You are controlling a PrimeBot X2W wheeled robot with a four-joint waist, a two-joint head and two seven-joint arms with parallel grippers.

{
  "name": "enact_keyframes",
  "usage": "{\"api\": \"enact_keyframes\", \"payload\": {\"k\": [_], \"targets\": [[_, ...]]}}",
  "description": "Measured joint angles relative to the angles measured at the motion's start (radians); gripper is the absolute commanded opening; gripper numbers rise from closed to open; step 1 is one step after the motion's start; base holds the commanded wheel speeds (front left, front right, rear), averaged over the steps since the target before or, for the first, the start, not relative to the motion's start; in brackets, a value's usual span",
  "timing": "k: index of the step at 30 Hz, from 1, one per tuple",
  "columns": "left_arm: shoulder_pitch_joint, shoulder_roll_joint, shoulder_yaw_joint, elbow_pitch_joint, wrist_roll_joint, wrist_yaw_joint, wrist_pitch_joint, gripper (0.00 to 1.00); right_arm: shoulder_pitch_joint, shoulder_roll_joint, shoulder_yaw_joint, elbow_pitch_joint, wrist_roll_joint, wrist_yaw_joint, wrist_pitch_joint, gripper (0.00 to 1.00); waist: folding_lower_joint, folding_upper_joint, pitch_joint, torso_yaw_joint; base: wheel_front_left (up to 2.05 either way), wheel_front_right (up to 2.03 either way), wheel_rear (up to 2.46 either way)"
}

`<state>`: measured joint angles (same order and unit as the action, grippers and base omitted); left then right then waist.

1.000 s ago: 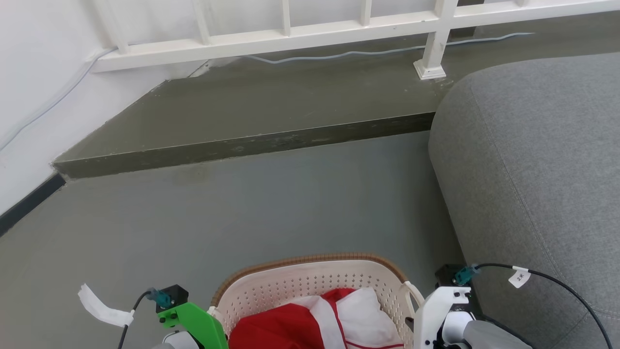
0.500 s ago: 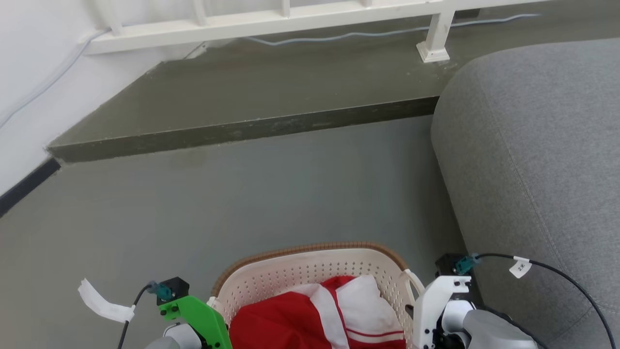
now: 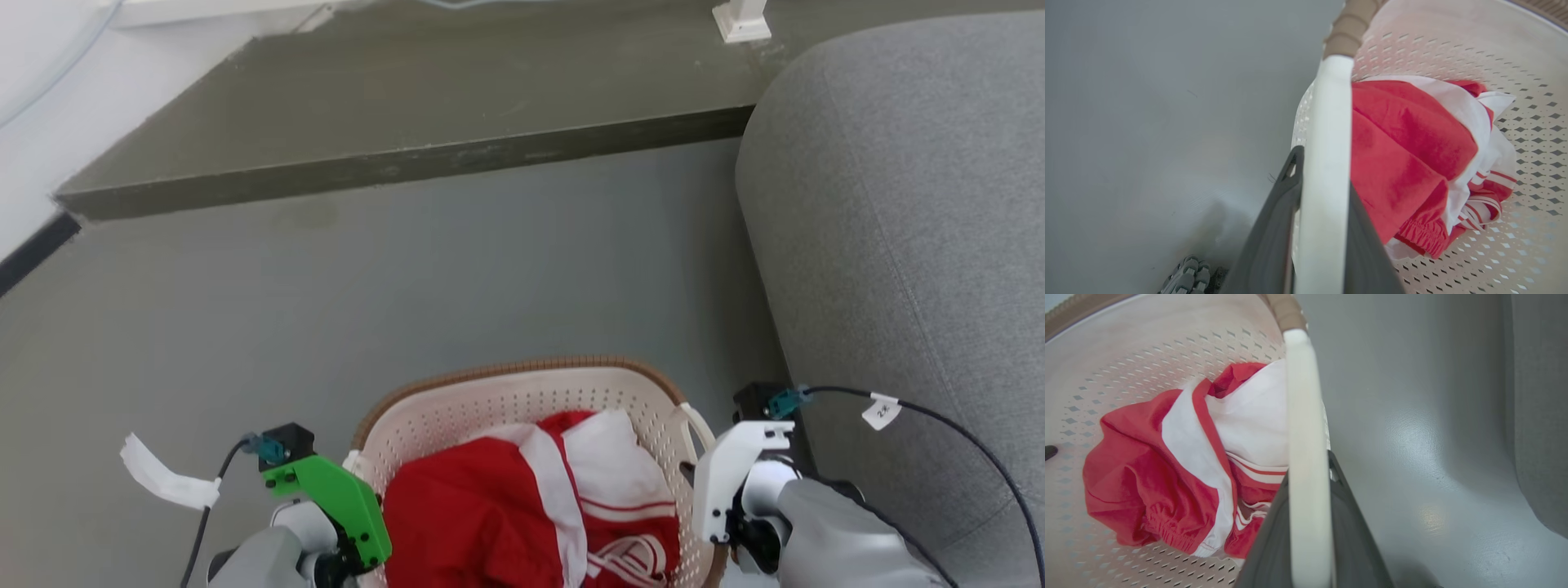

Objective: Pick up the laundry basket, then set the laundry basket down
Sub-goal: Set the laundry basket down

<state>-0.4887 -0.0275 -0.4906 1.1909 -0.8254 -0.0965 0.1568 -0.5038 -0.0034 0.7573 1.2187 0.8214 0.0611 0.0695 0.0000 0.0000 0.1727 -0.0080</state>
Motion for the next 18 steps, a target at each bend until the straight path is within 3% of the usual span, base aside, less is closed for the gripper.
{"api": "enact_keyframes", "payload": {"k": [18], "targets": [[-0.152,0.016,0.001,-0.023,0.003,0.008,-0.087,0.0,-0.169,-0.011,0.0,-0.034,-0.001,-0.021,-0.058,0.0,0.0,0.0,0.194,-0.007,0.0,0.0,0.0]]}}
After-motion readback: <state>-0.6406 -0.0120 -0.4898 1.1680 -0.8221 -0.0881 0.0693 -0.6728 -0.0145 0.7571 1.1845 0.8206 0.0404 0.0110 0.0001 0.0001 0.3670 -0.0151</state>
